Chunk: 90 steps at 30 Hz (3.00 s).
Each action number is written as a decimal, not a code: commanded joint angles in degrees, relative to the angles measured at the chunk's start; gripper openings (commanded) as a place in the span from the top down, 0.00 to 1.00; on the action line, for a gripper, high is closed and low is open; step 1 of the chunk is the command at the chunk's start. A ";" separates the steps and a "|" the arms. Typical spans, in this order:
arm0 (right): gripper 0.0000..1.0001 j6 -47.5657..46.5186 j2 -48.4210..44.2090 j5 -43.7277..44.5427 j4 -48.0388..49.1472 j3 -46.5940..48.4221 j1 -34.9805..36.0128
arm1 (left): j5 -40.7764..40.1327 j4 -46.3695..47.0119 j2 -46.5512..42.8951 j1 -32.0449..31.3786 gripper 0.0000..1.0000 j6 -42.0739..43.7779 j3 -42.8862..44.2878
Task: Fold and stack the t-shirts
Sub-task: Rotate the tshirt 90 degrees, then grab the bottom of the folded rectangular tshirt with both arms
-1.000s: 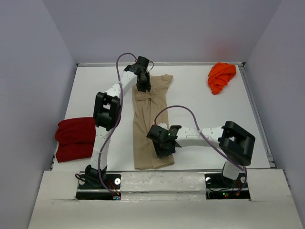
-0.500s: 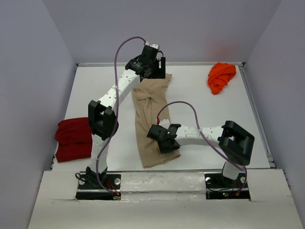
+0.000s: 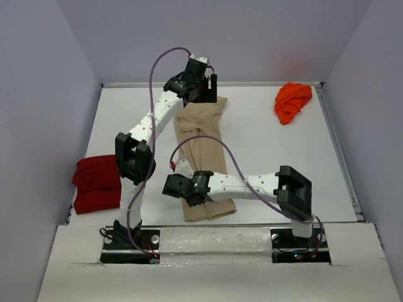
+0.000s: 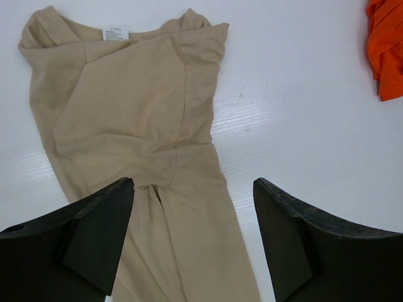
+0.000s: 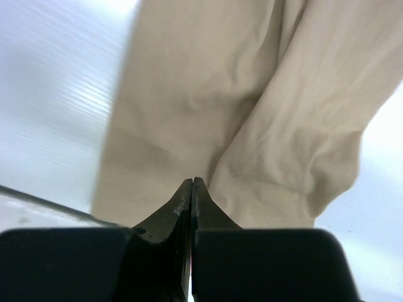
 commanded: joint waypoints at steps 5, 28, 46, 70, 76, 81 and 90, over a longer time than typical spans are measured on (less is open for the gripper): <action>1.00 8.71 1.44 24.76 -31.05 27.14 1.57 | 0.06 0.88 -4.99 -0.24 0.14 0.95 -1.09; 0.45 1.01 -41.62 -22.38 16.96 -38.01 -20.74 | 26.42 15.64 -49.28 0.82 0.33 -15.30 -70.06; 0.47 6.99 -48.90 -30.66 27.35 -50.67 -25.06 | 36.54 14.25 -62.99 0.82 0.36 -20.32 -85.47; 0.48 9.71 -55.85 -34.00 27.18 -53.75 -27.34 | 38.66 4.30 -83.31 0.47 0.37 -36.31 -99.89; 0.48 9.01 -55.59 -34.43 27.26 -52.61 -27.34 | 31.98 5.18 -75.33 0.47 0.37 -34.21 -97.51; 0.48 8.92 -56.82 -34.08 27.26 -52.26 -27.34 | 30.04 8.87 -69.96 0.12 0.37 -32.89 -98.04; 0.48 8.13 -59.02 -34.26 26.56 -51.29 -27.87 | 28.98 16.69 -63.01 -4.19 0.39 -34.81 -99.80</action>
